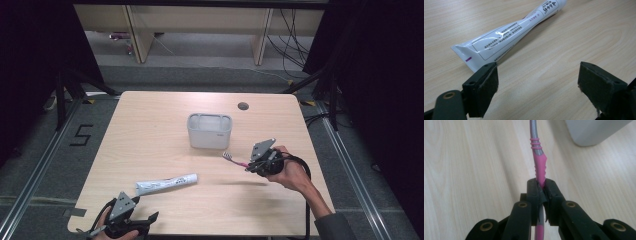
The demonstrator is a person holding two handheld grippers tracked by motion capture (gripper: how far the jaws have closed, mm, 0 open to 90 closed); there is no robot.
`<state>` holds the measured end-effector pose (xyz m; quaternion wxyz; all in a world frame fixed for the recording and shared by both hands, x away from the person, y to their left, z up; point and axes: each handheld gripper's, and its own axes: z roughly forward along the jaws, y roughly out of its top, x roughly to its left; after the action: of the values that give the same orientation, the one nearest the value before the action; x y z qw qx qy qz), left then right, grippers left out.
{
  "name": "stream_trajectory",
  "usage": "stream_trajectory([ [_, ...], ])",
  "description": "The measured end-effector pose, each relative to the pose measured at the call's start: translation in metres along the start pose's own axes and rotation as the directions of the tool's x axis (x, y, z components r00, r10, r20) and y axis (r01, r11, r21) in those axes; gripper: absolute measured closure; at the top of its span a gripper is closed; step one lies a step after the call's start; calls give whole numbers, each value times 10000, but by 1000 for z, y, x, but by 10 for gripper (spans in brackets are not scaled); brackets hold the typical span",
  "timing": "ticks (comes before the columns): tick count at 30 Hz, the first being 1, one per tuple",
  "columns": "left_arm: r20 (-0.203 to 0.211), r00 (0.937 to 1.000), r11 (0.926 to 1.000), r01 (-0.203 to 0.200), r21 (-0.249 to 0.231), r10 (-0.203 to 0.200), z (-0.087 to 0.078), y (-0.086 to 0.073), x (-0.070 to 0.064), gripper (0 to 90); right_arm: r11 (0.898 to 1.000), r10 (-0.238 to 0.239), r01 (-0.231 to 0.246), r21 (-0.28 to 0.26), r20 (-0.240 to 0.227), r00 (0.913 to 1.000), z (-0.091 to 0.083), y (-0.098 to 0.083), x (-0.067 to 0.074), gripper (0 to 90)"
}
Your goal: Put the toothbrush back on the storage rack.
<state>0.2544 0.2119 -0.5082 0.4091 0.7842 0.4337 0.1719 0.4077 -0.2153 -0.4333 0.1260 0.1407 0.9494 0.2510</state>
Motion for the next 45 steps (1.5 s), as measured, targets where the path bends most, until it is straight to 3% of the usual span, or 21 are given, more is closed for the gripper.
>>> stream_trajectory([
  [6, 1, 10000, 10000, -10, -70, 10, 0, 0, 0, 163, 9934, 846, -831, -796, 153, 9963, -6, 0, 0, 835],
  [7, 4, 10000, 10000, 11, -63, -11, 0, 0, 0, 163, 9918, 762, -737, -1040, 206, 9969, -7, 1, -1, 835],
  [14, 3, 10000, 10000, -38, -5, 38, -1, 0, 0, 163, 9664, 1349, -1239, -2252, 338, 9903, -14, 4, -5, 835],
  [17, 1, 10000, 10000, 2, -64, -2, 0, 0, 0, 163, 9344, 1942, -1730, -3115, 382, 9802, -16, 6, -9, 835],
  [18, 3, 10000, 10000, -9, -60, 9, 0, 0, 0, 163, 9344, 1942, -1730, -3115, 382, 9802, -16, 6, -9, 835],
  [21, 7, 10000, 10000, -55, -53, 55, 0, 0, 0, 163, 9027, 2462, -2109, -3751, 482, 9680, -18, 8, -13, 835],
  [22, 3, 10000, 10000, 2, -58, -2, 0, 0, 0, 163, 9027, 2462, -2109, -3751, 482, 9680, -18, 8, -13, 835],
  [23, 10, 10000, 10000, -8, -69, 8, 0, 0, 1, 163, 8947, 2530, -2144, -3918, 491, 9662, -18, 8, -15, 835],
  [27, 7, 10000, 10000, -2, -68, 2, 0, 0, 0, 163, 8522, 3184, -2663, -4503, 426, 9470, -19, 10, -20, 835],
  [28, 8, 10000, 10000, -11, -64, 11, -1, 0, 1, 163, 8522, 3184, -2663, -4503, 426, 9470, -19, 10, -20, 835],
  [30, 33, 10000, 9999, -3, -106, 4, 0, 0, 0, 163, 8348, 3460, -2876, -4694, 411, 9373, -18, 10, -22, 835],
  [31, 8, 10000, 10000, -5, -61, 5, 0, 0, 0, 163, 8341, 3442, -2866, -4714, 387, 9381, -18, 11, -24, 835],
  [32, 9, 10000, 10000, -7, -73, 8, 0, 0, 0, 163, 8199, 3654, -3042, -4850, 341, 9302, -17, 12, -24, 835],
  [36, 22, 10000, 10000, 4, -67, -4, 0, 0, 0, 163, 8065, 3887, -3258, -4933, 272, 9210, -19, 15, -28, 835],
  [37, 22, 10000, 10000, 7, -76, -7, 0, 0, 0, 163, 7835, 4110, -3450, -5168, 146, 9115, -17, 17, -30, 835],
  [39, -1, 10000, 10000, 6, -65, -6, -1, 0, 0, 163, 7908, 4129, -3505, -5017, 146, 9107, -19, 17, -31, 835],
  [40, 1, 10000, 10000, 6, -61, -6, -1, 0, 0, 163, 7811, 4284, -3614, -5092, 160, 9034, -18, 18, -32, 835],
  [41, 31, 10000, 10000, 3, -63, -3, 0, 0, 0, 163, 7828, 4185, -3593, -5080, 25, 9082, -19, 19, -34, 835],
  [42, 51, 10000, 9999, 12, -106, -11, 0, 0, 0, 163, 7758, 4340, -3729, -5091, 14, 9009, -20, 21, -34, 835],
  [44, 66, 10000, 9999, 9, -105, -8, 0, 0, 0, 163, 7665, 4438, -3789, -5186, 13, 8961, -21, 24, -36, 835],
  [45, 67, 10000, 9999, 12, -108, -11, 0, 0, 0, 163, 7492, 4550, -3894, -5358, -110, 8904, -21, 26, -37, 835],
])
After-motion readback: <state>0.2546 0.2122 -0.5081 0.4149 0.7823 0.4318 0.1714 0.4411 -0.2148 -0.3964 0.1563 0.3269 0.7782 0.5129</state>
